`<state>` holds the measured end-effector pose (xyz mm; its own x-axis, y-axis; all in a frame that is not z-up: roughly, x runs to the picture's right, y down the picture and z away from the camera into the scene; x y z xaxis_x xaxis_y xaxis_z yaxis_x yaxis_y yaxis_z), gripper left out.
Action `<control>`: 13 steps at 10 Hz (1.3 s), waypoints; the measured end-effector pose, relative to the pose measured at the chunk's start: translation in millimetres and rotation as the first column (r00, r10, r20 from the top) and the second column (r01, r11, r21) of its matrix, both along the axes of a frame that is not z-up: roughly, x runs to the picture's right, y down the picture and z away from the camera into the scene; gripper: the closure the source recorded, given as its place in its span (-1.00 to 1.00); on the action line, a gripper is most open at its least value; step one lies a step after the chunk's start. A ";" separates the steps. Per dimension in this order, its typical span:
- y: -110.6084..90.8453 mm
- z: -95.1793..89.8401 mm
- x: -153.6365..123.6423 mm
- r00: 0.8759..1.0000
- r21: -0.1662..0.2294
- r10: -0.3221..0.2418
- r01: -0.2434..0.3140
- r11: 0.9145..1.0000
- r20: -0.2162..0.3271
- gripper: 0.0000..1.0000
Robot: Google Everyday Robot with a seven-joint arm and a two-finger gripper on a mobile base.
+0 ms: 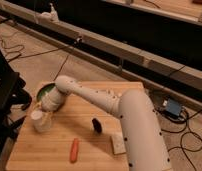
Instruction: Place the ceramic cup over the eraser
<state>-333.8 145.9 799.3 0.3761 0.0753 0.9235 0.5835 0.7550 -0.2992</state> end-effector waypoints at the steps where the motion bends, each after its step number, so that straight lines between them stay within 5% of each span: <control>1: -1.2 -2.0 0.3 1.000 0.007 0.002 -0.002 1.000 0.003 1.00; 7: -22.1 -25.3 19.8 0.999 0.072 0.044 -0.043 0.996 -0.004 1.00; 13: -49.3 -61.1 83.4 0.990 0.107 0.113 -0.104 0.989 -0.082 1.00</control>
<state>-250.3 96.6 738.1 0.4505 0.0271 0.8924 0.4713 0.8416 -0.2636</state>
